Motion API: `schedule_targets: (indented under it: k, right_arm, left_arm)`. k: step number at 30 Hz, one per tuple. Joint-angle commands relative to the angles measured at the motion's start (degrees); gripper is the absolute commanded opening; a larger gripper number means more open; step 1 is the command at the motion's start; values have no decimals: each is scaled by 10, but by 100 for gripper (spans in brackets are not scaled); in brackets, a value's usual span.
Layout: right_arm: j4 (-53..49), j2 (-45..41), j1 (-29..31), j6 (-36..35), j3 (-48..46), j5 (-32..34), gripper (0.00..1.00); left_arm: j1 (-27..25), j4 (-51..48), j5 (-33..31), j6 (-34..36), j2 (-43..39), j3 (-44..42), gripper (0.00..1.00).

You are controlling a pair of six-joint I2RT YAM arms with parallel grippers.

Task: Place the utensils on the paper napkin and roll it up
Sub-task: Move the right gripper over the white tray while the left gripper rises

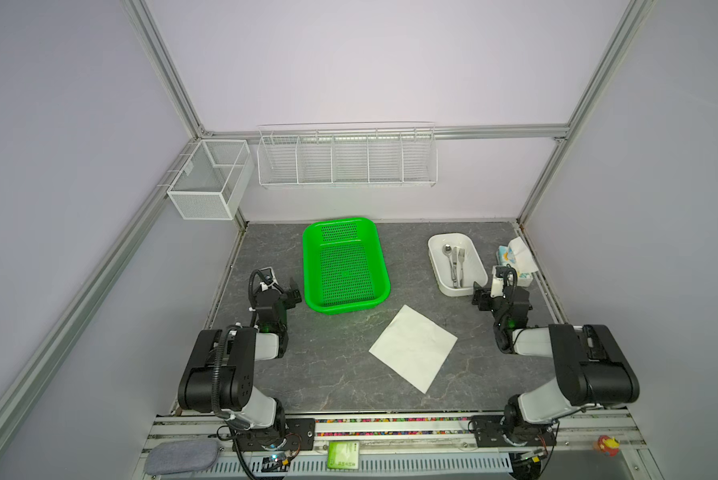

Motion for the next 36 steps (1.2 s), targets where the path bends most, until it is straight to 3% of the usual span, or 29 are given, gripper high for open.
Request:
schedule_targets:
  k: [1, 23, 29, 32, 36]
  right_arm:
    - [-12, -8, 0, -12, 4, -5, 88]
    - [-8, -11, 0, -14, 1, -14, 88]
    - [-2, -40, 13, -15, -12, 30, 88]
    - [-160, -111, -2, 39, 33, 73, 88]
    - [-423, -172, -22, 140, 139, 66, 89]
  left_arm:
    - [1, 1, 4, 6, 4, 12, 99]
    - [1, 3, 8, 6, 4, 10, 99]
    - [2, 56, -7, -3, -33, -35, 99]
    - [3, -35, -41, -19, -83, -10, 99]
    - [3, -180, -65, -47, -180, 33, 99]
